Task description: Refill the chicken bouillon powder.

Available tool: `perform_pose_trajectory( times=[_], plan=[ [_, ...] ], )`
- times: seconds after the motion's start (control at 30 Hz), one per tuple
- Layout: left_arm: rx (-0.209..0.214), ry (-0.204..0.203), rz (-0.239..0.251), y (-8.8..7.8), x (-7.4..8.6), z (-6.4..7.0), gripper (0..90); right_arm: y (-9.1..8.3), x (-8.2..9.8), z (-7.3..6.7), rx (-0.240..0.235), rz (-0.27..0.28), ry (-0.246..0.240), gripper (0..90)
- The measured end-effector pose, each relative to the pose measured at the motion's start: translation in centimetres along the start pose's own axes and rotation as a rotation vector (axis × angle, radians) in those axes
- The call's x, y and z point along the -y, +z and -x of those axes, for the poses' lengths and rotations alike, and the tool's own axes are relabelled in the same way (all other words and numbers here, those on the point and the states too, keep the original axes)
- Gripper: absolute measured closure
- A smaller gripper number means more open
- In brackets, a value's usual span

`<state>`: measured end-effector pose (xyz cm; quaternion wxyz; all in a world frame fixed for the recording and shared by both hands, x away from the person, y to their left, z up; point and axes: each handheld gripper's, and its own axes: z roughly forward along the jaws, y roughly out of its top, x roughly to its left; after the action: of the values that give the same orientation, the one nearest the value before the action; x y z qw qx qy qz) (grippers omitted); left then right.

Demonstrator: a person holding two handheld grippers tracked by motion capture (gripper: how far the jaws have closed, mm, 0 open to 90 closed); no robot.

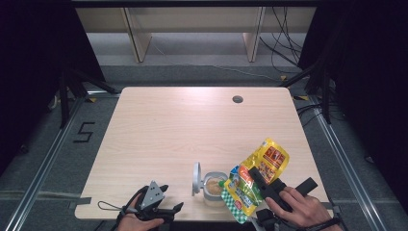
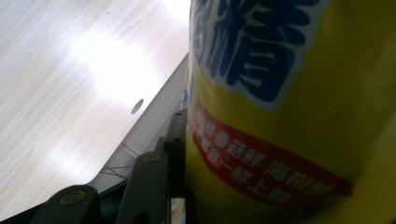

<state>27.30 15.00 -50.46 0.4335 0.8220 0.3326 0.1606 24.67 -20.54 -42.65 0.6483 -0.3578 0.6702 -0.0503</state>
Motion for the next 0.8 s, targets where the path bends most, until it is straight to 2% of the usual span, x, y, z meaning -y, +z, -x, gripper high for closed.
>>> perform_pose_trajectory(
  times=[0.03, 0.07, 0.1, 0.17, 0.2, 0.27, 0.33, 0.37, 0.4, 0.43, 0.5, 0.53, 0.57, 0.6, 0.8],
  plan=[
    [-0.006, 0.016, -0.014, -0.09, -0.02, -0.11, 21.3, 0.09, -0.11, -0.24, -0.008, 0.013, 0.041, 65.1],
    [-0.004, 0.0, -0.007, -0.04, 0.0, -0.02, 21.3, 0.06, -0.12, -0.26, -0.008, 0.015, 0.037, 65.2],
    [0.0, -0.025, 0.001, 0.04, 0.05, 0.14, 21.3, 0.03, -0.12, -0.02, -0.007, 0.013, -0.007, 65.2],
    [0.003, -0.026, -0.001, 0.02, 0.04, 0.15, 21.3, 0.09, -0.25, -0.19, -0.005, 0.018, 0.005, 65.2],
    [-0.007, -0.007, -0.017, -0.07, 0.02, 0.01, 21.3, 0.11, -0.34, -0.41, -0.001, 0.029, 0.044, 65.3],
    [0.0, -0.027, 0.003, 0.04, 0.05, 0.15, 21.3, 0.13, -0.33, -0.31, -0.014, 0.029, 0.04, 65.4],
    [0.0, -0.026, 0.001, 0.03, 0.06, 0.15, 21.3, 0.05, -0.3, -0.37, 0.004, 0.023, 0.048, 66.0],
    [0.003, -0.025, 0.0, 0.03, 0.05, 0.13, 21.3, 0.0, -0.2, -0.05, -0.005, 0.018, 0.005, 65.9],
    [0.002, -0.025, 0.0, 0.04, 0.05, 0.13, 21.3, 0.06, -0.22, -0.2, -0.013, 0.023, 0.04, 66.0],
    [0.0, -0.025, -0.001, 0.04, 0.04, 0.13, 21.3, -0.02, -0.19, -0.32, 0.0, 0.019, 0.049, 66.0],
    [0.003, -0.025, -0.002, 0.03, 0.04, 0.13, 21.3, 0.06, -0.14, -0.23, -0.017, 0.021, 0.04, 66.0],
    [0.0, -0.026, 0.002, 0.04, 0.06, 0.16, 21.3, -0.01, -0.11, -0.32, -0.004, 0.022, 0.043, 66.0],
    [-0.002, -0.027, 0.0, 0.07, 0.06, 0.14, 21.3, 0.0, -0.09, -0.42, -0.016, 0.015, 0.06, 66.1],
    [-0.003, -0.027, 0.0, 0.07, 0.06, 0.15, 21.3, 0.02, -0.07, -0.38, 0.001, 0.017, 0.051, 66.1],
    [-0.002, -0.026, 0.001, 0.06, 0.06, 0.16, 21.3, -0.01, -0.1, -0.36, -0.003, 0.017, 0.051, 66.1]
  ],
)
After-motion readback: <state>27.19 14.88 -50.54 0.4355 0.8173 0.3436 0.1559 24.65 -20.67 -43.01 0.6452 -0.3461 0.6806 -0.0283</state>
